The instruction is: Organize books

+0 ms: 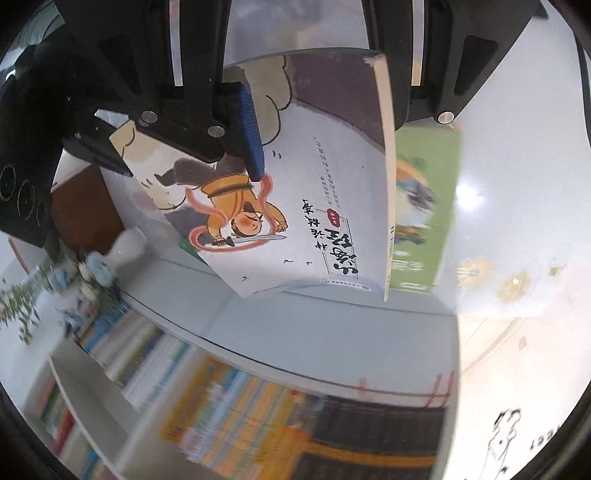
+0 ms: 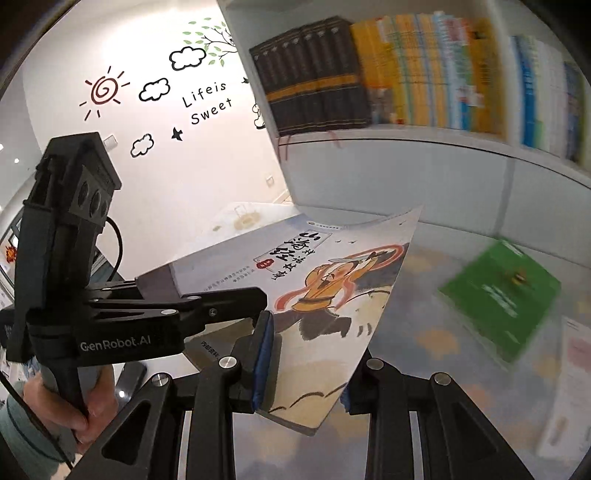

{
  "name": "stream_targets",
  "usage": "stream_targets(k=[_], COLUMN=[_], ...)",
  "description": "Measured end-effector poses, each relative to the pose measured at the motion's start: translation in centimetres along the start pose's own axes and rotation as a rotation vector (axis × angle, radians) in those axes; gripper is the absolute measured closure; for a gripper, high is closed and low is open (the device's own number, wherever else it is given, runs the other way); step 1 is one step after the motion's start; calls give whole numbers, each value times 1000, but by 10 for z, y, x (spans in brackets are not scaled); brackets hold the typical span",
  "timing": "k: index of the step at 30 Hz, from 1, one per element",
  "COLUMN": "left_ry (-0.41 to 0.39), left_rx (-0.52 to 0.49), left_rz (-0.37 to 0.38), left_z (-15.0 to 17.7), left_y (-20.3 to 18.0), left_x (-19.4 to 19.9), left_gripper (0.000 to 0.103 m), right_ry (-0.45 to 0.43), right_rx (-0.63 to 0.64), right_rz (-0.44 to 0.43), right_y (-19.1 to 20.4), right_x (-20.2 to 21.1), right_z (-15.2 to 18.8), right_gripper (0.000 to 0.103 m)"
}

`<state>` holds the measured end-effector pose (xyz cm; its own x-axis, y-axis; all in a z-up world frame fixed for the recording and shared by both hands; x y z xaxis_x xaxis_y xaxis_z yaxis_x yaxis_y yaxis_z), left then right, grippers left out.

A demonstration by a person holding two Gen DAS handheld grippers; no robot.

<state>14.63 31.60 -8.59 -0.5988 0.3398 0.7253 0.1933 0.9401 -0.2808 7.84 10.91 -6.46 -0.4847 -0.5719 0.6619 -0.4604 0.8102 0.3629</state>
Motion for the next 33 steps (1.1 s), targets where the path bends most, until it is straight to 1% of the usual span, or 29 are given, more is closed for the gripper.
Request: stream_targets(k=[2,3,7,10,13,14,15,17,18,19,20,21,23,24,25,26,27,30,33], left_ry=[3,10,14,6,17,25,48,82,97,75,66,64,70,70,72,77,75,64,50], left_rx=[3,-3,20,40,64,76,96,135,158,178,194,208,226,243,255,266,279,264,230], left_rz=[9,9,33,50,66,73,77,72,82,94,91,83,61,42,37,35,17,-16,-29], left_z=[-4,-4,-6,-4,3,6,10,17,21,23,24,25,25,25,25,26,27,28,22], left_y=[17,24,46,58,69,72,76,83,86,89,92,95,101,107,110,114,119,120,107], left_x=[-7,-12,-28,-34,-43,-46,-53,-61,-65,-62,-60,-58,-53,-49,-46,-44,-38,-25,-13], left_gripper=[70,70,70,70,70,66,64,64,64,61,59,59,57,56,56,56,56,56,56], right_ry=[7,9,45,60,75,89,100,127,156,176,198,204,216,228,238,241,246,270,274], right_rx=[-2,-3,-21,-36,-46,-56,-68,-91,-113,-130,-148,-160,-192,-199,-201,-192,-176,-127,-155], right_rz=[7,10,28,34,35,35,35,41,47,52,54,52,36,37,31,27,39,78,89], right_y=[10,14,15,14,10,7,5,1,-2,-3,-5,-7,-10,-11,-11,-10,-9,-12,-29], right_x=[-27,-35,-72,-88,-101,-108,-115,-128,-137,-142,-147,-149,-149,-148,-148,-147,-145,-134,-107], right_z=[-9,-11,-21,-30,-31,-31,-32,-30,-28,-26,-23,-21,-16,-14,-12,-12,-12,-5,11], right_gripper=[74,74,74,74,73,73,73,73,73,73,73,72,67,58,53,52,51,51,50])
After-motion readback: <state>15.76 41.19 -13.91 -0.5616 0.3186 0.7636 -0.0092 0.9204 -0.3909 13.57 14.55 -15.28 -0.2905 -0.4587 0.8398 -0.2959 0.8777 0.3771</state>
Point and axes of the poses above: each gripper's, at about its wrist camera, not at the fingertips, and x roughly against the way its jaws point, y to its left, z to its underside, the point moved 4 cm from there along -x, roughly the way its jaws point, and after that the axes turned 10 degrees about -x, right-handed, at the moved point
